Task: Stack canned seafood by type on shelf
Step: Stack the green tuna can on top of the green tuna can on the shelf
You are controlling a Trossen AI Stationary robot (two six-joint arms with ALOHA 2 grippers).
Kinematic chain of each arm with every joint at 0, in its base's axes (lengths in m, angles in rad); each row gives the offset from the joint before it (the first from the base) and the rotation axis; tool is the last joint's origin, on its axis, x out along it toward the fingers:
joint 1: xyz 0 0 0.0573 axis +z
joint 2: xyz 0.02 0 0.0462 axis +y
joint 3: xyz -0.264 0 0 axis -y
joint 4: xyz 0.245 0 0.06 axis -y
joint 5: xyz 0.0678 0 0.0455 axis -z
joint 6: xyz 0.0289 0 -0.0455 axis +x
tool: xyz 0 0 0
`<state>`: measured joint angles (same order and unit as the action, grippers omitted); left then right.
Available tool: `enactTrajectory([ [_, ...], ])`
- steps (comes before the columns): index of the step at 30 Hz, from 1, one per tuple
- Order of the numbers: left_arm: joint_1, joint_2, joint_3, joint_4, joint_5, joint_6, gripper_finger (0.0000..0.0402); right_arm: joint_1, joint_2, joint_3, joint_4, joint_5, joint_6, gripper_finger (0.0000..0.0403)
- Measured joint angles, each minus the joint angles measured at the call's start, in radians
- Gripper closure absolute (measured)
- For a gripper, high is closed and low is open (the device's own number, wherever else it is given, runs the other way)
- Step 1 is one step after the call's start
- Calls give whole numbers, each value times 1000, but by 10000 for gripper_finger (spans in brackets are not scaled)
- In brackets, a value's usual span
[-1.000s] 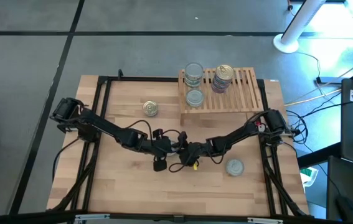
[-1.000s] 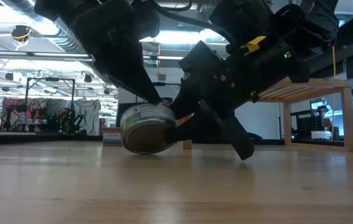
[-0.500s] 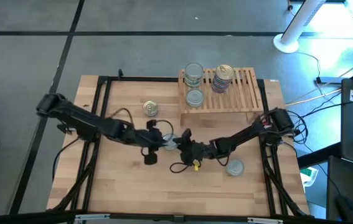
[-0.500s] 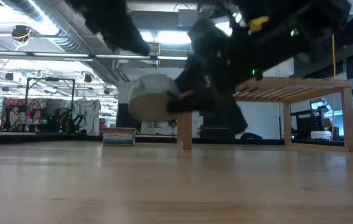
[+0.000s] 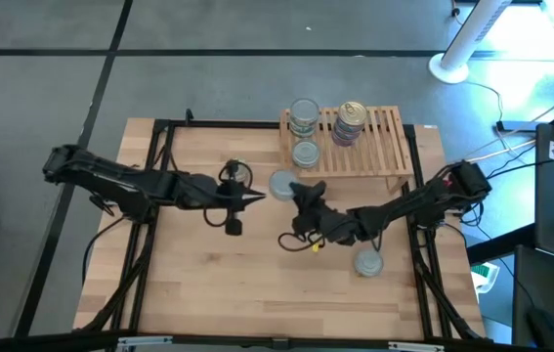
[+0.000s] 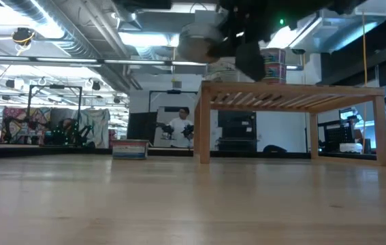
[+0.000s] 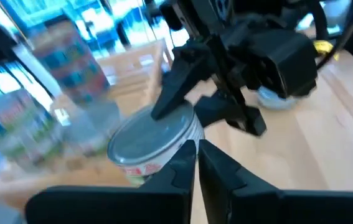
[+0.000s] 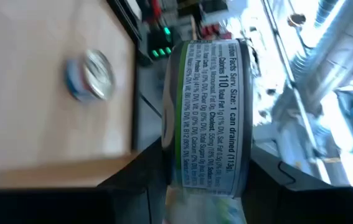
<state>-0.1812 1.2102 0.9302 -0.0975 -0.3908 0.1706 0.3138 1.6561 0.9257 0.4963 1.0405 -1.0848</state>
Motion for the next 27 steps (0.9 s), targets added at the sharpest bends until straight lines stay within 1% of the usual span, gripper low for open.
enactTrajectory([
  [5,37,56,0,165,1,169,399,-8,-61,0,3,130,-135,254],
  [10,87,127,-1,313,6,226,397,-46,-92,0,-2,268,-246,254],
  [14,131,193,-1,409,45,229,397,-95,-107,0,-29,269,-251,254],
  [18,163,245,-2,468,47,278,397,-143,-107,0,-38,267,-249,254],
  [20,178,260,-2,502,48,294,397,-161,-106,0,-71,267,-242,254],
  [27,236,311,-2,559,61,303,396,-163,-106,0,-189,255,-149,253],
])
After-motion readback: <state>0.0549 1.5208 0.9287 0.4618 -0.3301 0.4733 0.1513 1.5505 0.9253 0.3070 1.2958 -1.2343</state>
